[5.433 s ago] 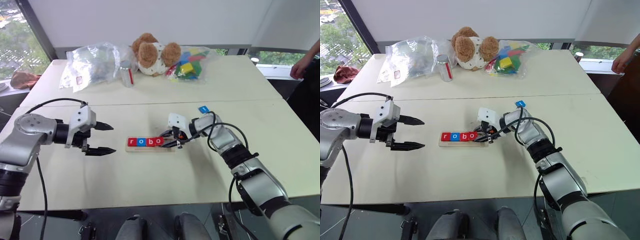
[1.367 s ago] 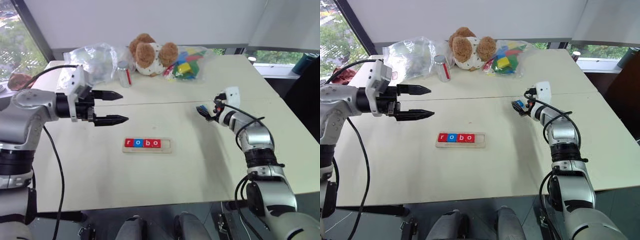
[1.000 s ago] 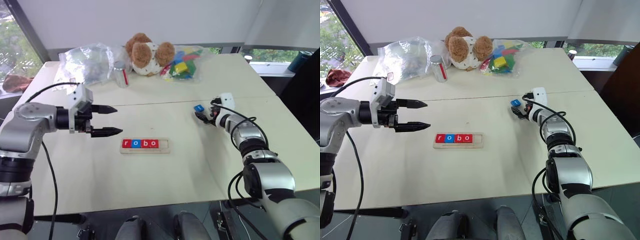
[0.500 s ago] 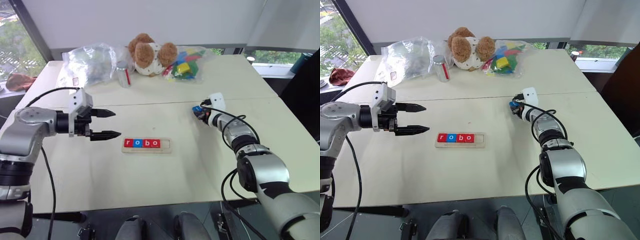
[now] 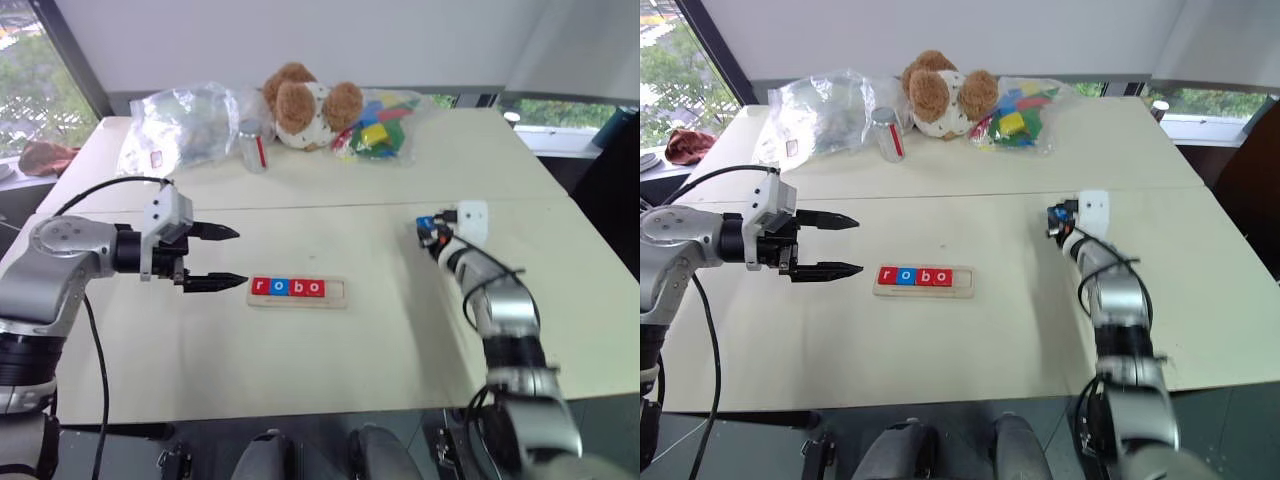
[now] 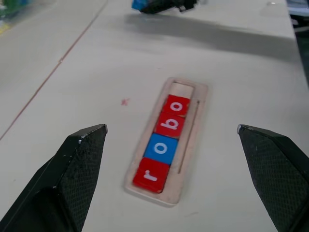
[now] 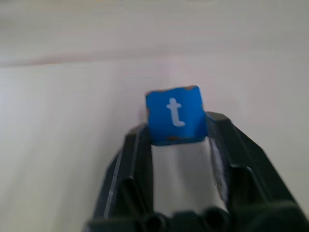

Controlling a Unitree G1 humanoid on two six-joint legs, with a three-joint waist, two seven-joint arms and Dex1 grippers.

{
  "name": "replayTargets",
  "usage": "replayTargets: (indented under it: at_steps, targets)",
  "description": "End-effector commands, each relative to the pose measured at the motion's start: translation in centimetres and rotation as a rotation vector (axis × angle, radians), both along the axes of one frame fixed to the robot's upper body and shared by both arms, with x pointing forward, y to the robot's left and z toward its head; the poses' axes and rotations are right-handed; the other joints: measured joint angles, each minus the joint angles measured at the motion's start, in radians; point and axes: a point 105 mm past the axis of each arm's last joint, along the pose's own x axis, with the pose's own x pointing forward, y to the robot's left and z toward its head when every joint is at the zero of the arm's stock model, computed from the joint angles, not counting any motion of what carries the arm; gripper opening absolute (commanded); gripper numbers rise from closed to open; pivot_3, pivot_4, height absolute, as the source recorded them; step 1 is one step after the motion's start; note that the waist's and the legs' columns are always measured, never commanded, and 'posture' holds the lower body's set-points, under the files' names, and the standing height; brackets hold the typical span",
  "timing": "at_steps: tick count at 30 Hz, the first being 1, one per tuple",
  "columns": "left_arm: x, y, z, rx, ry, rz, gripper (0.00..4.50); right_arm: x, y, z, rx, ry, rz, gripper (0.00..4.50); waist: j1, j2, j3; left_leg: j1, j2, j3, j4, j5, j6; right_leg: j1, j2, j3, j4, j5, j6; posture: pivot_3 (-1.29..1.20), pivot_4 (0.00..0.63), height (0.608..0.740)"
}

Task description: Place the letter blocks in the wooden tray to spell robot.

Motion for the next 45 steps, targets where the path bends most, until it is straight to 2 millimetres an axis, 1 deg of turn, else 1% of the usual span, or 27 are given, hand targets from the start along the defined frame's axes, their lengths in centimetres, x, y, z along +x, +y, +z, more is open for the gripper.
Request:
replayTargets:
  at_steps: [1,3,4,7,8,9,10,13,14,15,17,18,20,21,23,25,26,28,31,35,38,40,45]
  targets:
    - [-0.1,-1.1,0.5,0.005,-0.030,-0.068,4.50,-4.1,2.7,2.5,0.021,-0.033,-0.013,1.14,0.001,0.000,0.000,0.000,0.000,0.001,0.000,0.001,-0.001,0.000,0.000,0.001,0.000,0.000,0.000,0.00,0.150,0.740]
    - [0.0,-1.4,0.3,0.007,-0.025,-0.085,4.50,-5.5,3.1,1.6,0.031,0.013,-0.041,1.14,0.004,0.000,0.000,0.002,-0.001,0.002,0.002,0.000,0.001,0.002,0.000,0.002,-0.001,0.000,0.000,0.00,0.150,0.740]
    - [0.1,-1.6,0.2,0.008,-0.020,-0.097,4.50,-5.9,3.1,0.9,0.037,0.045,-0.059,1.14,0.004,0.000,0.000,0.006,-0.001,0.002,0.002,-0.002,0.005,0.005,0.000,0.001,-0.001,0.000,0.000,0.00,0.150,0.740]
    - [0.2,-2.1,-0.7,0.050,-0.021,-0.134,4.50,-6.3,2.5,-0.9,0.046,0.124,-0.113,1.14,0.008,0.000,0.000,0.019,-0.001,0.002,0.001,-0.002,0.007,0.019,0.000,0.001,-0.003,0.000,0.000,0.00,0.150,0.740]
    - [0.3,-2.1,-0.9,0.064,-0.024,-0.144,4.50,-6.2,2.2,-1.3,0.042,0.135,-0.128,1.14,0.008,0.000,0.000,0.021,-0.001,0.001,0.001,-0.002,0.007,0.021,0.001,0.000,-0.004,0.000,-0.001,0.00,0.150,0.740]
    - [0.4,-2.2,-0.9,0.066,-0.025,-0.150,4.50,-6.1,2.0,-1.8,0.039,0.156,-0.137,2.14,0.007,0.000,0.000,0.021,-0.001,0.001,0.001,-0.002,0.007,0.021,0.001,0.000,-0.004,0.000,-0.001,0.00,0.150,0.740]
    - [0.5,-2.4,-0.8,0.062,-0.027,-0.152,4.50,-6.2,2.0,-2.4,0.043,0.183,-0.139,2.38,0.007,0.000,0.000,0.021,-0.001,0.001,0.001,-0.002,0.007,0.021,0.001,0.000,-0.004,0.000,-0.001,0.00,0.150,0.740]
    - [0.9,-2.4,-0.5,0.057,-0.030,-0.154,4.50,-6.4,2.6,-3.6,0.062,0.244,-0.106,3.80,0.007,-0.001,0.000,0.021,-0.001,0.001,0.001,-0.002,0.007,0.021,0.003,0.000,-0.004,0.000,0.000,0.00,0.150,0.740]
    - [1.0,-2.4,-0.5,0.058,-0.030,-0.155,4.50,-6.4,2.9,-3.4,0.065,0.240,-0.084,4.28,0.007,-0.002,-0.001,0.021,0.000,0.000,0.001,-0.002,0.007,0.021,0.003,0.000,-0.004,0.000,0.000,0.00,0.150,0.740]
    - [1.0,-2.4,-0.5,0.059,-0.028,-0.156,4.50,-6.0,2.7,-2.3,0.050,0.189,-0.060,4.40,0.007,-0.002,-0.001,0.021,0.000,0.000,0.001,-0.003,0.007,0.021,0.003,0.000,-0.005,0.000,0.000,0.00,0.150,0.740]
    - [0.9,-2.3,-0.6,0.066,-0.022,-0.161,4.50,-5.0,1.6,0.5,-0.015,0.061,-0.011,4.40,0.007,-0.002,-0.001,0.021,-0.001,0.001,0.001,-0.003,0.008,0.022,0.003,0.000,-0.006,0.000,0.000,0.00,0.150,0.740]
    - [0.9,-2.2,-0.7,0.070,-0.020,-0.163,4.50,-4.7,1.2,1.4,-0.046,0.021,0.006,4.40,0.007,-0.002,0.000,0.020,-0.001,0.001,0.001,-0.003,0.008,0.022,0.003,0.000,-0.006,0.000,0.000,0.00,0.150,0.740]
    - [0.5,-2.0,-0.7,0.084,-0.003,-0.179,4.50,-3.9,0.4,3.8,-0.101,-0.054,0.180,4.40,0.006,-0.001,0.000,0.020,-0.002,0.001,0.001,-0.003,0.009,0.022,0.003,0.000,-0.007,0.000,0.000,0.00,0.150,0.740]
    - [0.4,-1.9,-0.7,0.091,0.002,-0.187,4.50,-3.7,0.0,4.6,-0.126,-0.071,0.255,4.40,0.005,-0.001,0.001,0.020,-0.002,0.001,0.001,-0.003,0.009,0.022,0.003,0.000,-0.007,0.000,0.000,0.00,0.150,0.740]
    - [0.2,-1.8,-0.7,0.102,0.006,-0.195,4.50,-3.8,-0.7,5.6,-0.213,-0.094,0.463,4.40,0.005,-0.001,0.001,0.020,-0.001,0.002,0.000,-0.004,0.010,0.022,0.003,-0.001,-0.007,0.000,0.000,0.00,0.150,0.740]
    - [0.2,-1.8,-0.5,0.104,0.003,-0.195,4.50,-4.5,-1.6,5.3,-0.320,-0.063,0.687,4.40,0.008,-0.001,0.001,0.020,0.000,0.001,0.000,-0.005,0.011,0.022,0.004,-0.001,-0.008,0.000,0.000,0.00,0.150,0.740]
    - [0.1,-1.8,-0.4,0.103,0.002,-0.194,4.50,-4.6,-2.2,4.7,-0.377,-0.038,0.783,4.40,0.007,-0.002,0.002,0.020,0.000,0.001,-0.001,-0.005,0.012,0.022,0.005,-0.001,-0.009,-0.001,0.001,0.00,0.150,0.740]
    - [0.0,-1.8,-0.3,0.103,0.000,-0.194,4.50,-4.7,-3.2,3.6,-0.430,0.006,0.919,4.40,0.006,-0.002,0.002,0.020,0.002,0.001,-0.001,-0.006,0.014,0.023,0.008,-0.001,-0.010,-0.001,0.001,0.00,0.150,0.740]
    - [-0.5,-1.8,-0.4,0.105,0.005,-0.195,4.50,-3.7,-3.5,2.6,-0.480,0.031,1.082,4.40,-0.005,-0.002,0.002,0.020,0.002,0.003,0.000,-0.006,0.013,0.023,0.007,0.001,-0.010,-0.001,0.001,0.00,0.150,0.740]
    - [-1.0,-1.5,-0.4,0.109,0.014,-0.175,4.50,-1.9,-3.0,1.8,-0.542,0.037,1.193,4.40,-0.021,-0.002,0.002,0.021,0.002,0.004,0.001,-0.006,0.013,0.023,0.004,0.003,-0.008,0.000,0.001,0.00,0.150,0.740]
    - [-1.4,-1.2,-0.2,0.103,0.011,-0.140,4.50,-0.6,-2.2,1.2,-0.577,0.047,1.257,4.40,-0.021,-0.002,0.002,0.021,0.003,0.003,0.001,-0.006,0.013,0.022,0.005,0.002,-0.008,0.000,0.001,0.00,0.150,0.740]
    - [-1.7,-1.0,-0.1,0.099,0.015,-0.121,4.50,-0.2,-1.7,1.0,-0.594,0.058,1.298,4.40,-0.021,-0.002,0.003,0.020,0.003,0.004,0.000,-0.005,0.012,0.020,0.004,0.002,-0.008,0.000,0.001,0.00,0.150,0.740]
    - [-2.0,-0.7,0.0,0.089,0.014,-0.085,4.50,0.1,-0.8,0.1,-0.625,0.141,1.403,4.40,-0.016,-0.002,0.003,0.019,0.002,0.004,0.001,-0.003,0.008,0.020,0.003,0.002,-0.008,0.000,0.001,0.00,0.150,0.740]
